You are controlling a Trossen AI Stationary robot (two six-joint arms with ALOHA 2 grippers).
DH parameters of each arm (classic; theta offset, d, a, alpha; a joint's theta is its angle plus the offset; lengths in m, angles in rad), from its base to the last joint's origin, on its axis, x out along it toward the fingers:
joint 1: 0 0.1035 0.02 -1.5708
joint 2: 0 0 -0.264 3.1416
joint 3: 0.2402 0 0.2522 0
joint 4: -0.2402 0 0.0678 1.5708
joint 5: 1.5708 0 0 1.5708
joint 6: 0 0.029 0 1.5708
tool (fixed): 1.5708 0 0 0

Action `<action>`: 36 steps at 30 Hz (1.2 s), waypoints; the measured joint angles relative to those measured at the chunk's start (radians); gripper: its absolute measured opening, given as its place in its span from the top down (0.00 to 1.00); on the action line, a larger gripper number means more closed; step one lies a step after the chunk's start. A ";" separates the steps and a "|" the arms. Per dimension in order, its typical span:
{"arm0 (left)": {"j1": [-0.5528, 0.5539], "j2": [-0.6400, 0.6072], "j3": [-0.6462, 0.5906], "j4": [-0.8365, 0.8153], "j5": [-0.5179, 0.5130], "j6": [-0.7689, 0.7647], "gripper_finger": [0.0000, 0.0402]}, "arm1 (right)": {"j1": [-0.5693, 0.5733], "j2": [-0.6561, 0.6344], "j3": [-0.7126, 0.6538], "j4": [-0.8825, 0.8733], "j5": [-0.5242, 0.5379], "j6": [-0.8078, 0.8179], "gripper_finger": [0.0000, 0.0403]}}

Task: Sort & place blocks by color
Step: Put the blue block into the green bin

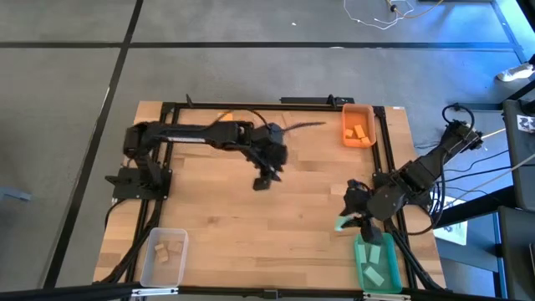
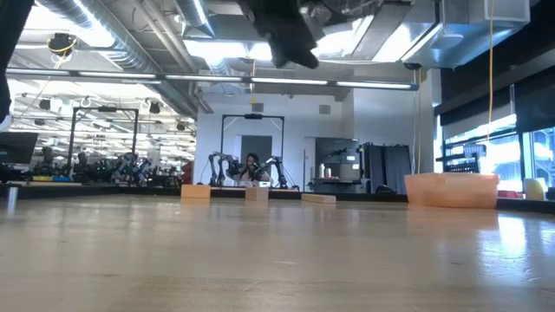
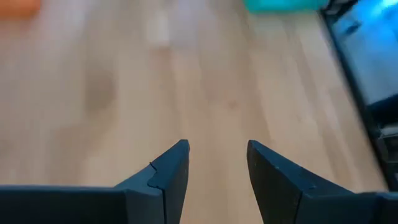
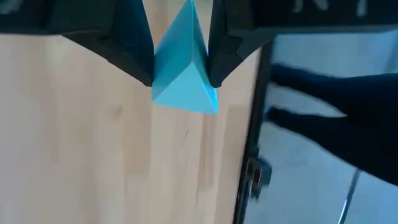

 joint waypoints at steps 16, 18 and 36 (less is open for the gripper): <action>0.067 -0.252 -0.002 -0.131 -0.109 0.105 0.62 | 0.201 0.235 -0.002 -0.128 -0.532 0.619 0.71; 0.066 -0.254 -0.002 -0.130 -0.114 0.105 0.62 | 0.210 0.284 -0.003 -0.127 -0.546 0.616 0.71; 0.021 -0.260 -0.002 -0.143 -0.118 0.099 0.62 | 0.220 0.674 -0.003 -0.162 -0.553 0.362 0.64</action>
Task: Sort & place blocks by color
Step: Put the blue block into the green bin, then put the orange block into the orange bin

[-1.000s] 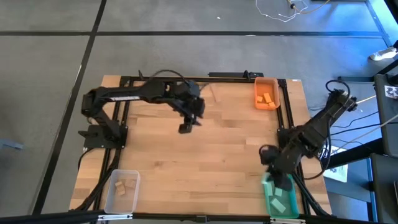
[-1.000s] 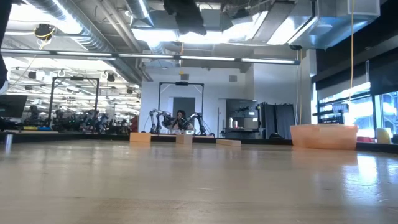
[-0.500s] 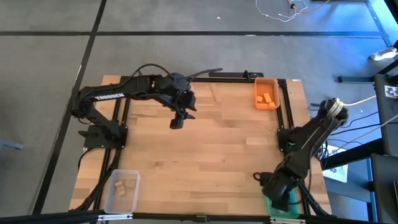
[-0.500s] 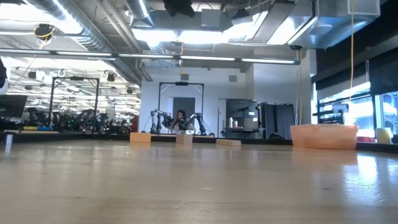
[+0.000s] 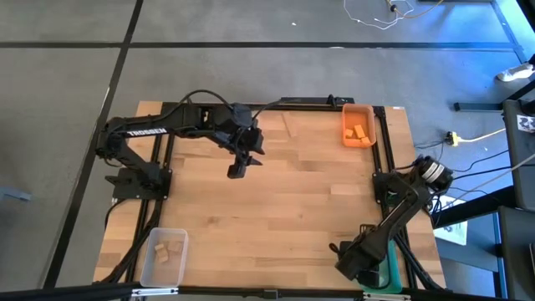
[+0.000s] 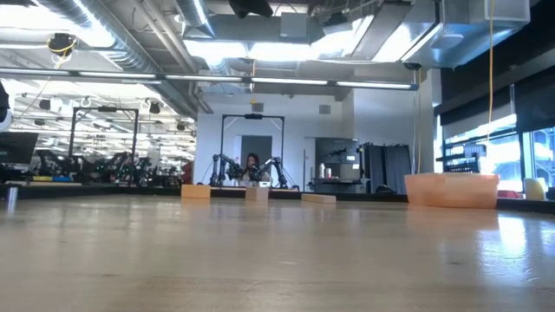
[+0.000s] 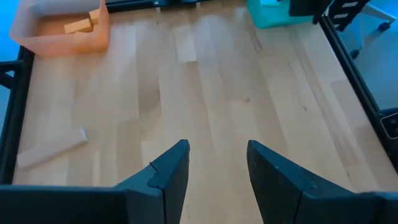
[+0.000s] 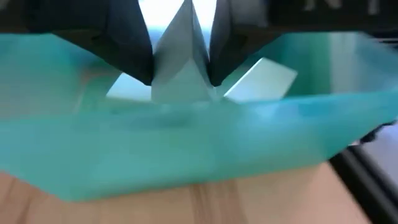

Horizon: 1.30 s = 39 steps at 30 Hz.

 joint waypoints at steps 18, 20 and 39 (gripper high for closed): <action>0.013 0.000 0.000 -0.154 -0.188 -0.146 0.62 | -0.014 -0.100 0.093 -0.264 -0.080 0.130 0.44; 0.032 0.000 0.000 -0.199 -0.224 -0.196 0.62 | -0.029 -0.138 0.148 -0.330 -0.006 0.190 0.44; 0.461 0.032 0.000 -0.255 -0.282 -0.255 0.62 | -0.407 -0.371 0.498 -0.429 1.056 0.400 0.43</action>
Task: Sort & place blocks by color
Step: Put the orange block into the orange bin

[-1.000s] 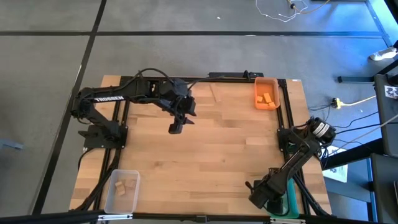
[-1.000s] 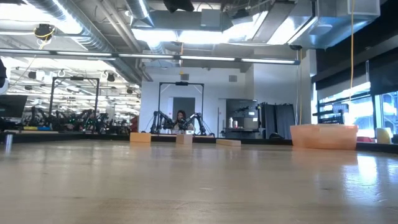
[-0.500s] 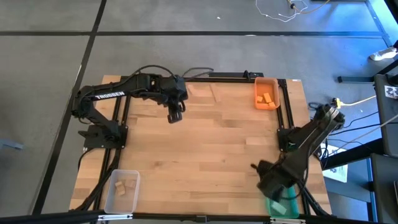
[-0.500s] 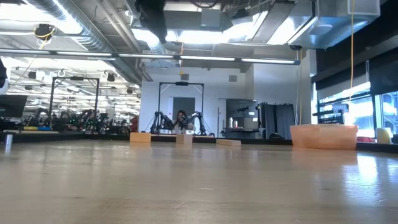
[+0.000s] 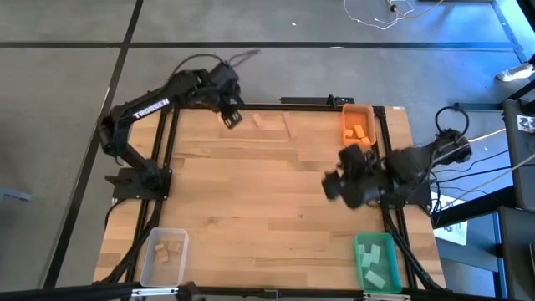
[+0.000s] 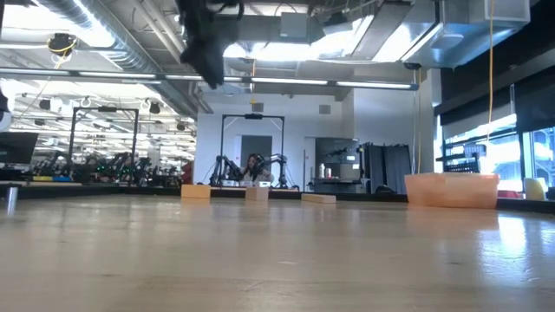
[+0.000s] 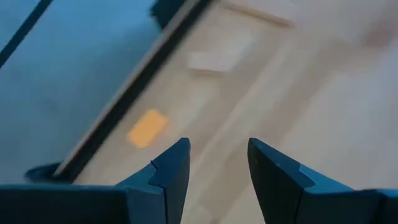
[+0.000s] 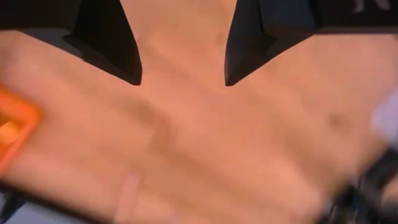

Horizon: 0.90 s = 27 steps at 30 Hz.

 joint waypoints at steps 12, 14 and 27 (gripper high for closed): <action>0.256 0.212 0.000 0.074 0.224 0.130 0.62 | -0.461 -0.053 0.011 0.112 -0.020 -0.443 0.43; 0.275 0.253 0.000 0.087 0.253 0.281 0.62 | -0.530 -0.052 0.011 0.178 -0.080 -0.567 0.43; 0.276 0.392 0.000 0.070 0.159 0.875 0.62 | -0.816 -0.027 0.010 0.503 -0.364 -1.015 0.43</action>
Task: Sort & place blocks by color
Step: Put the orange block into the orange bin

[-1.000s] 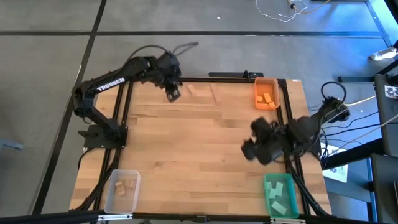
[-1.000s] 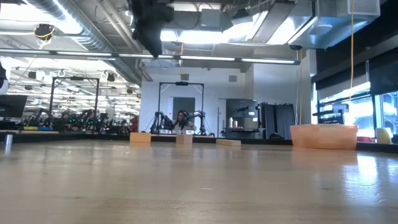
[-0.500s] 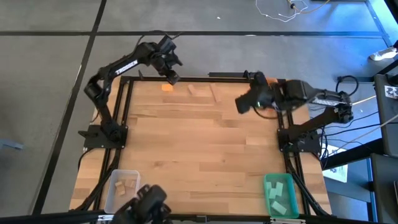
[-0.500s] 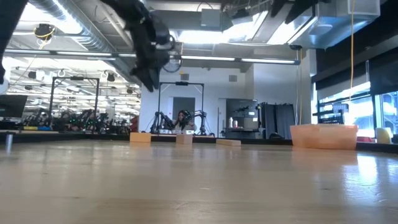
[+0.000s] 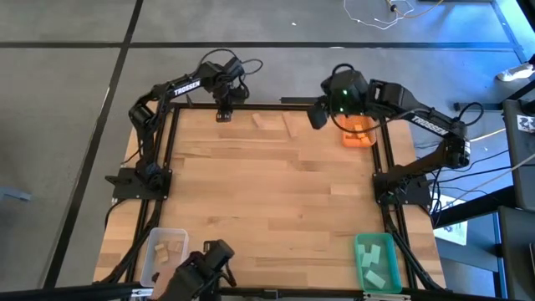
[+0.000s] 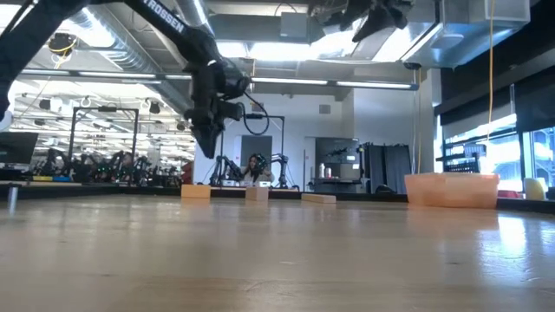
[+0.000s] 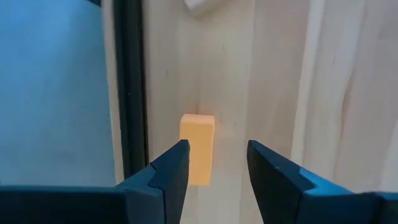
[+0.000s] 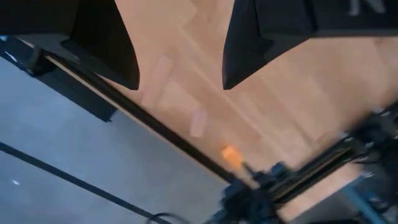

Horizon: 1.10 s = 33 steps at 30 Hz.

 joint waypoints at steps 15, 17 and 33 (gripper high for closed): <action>0.038 0.114 0.000 0.019 -0.028 0.072 0.62 | -0.126 0.095 0.000 -0.003 -0.030 0.024 0.43; 0.038 0.121 0.000 0.034 -0.040 0.079 0.62 | -0.131 0.106 0.000 -0.003 -0.041 0.022 0.43; 0.047 0.180 0.000 0.063 -0.031 0.093 0.62 | -0.137 0.127 0.000 0.003 -0.047 0.001 0.43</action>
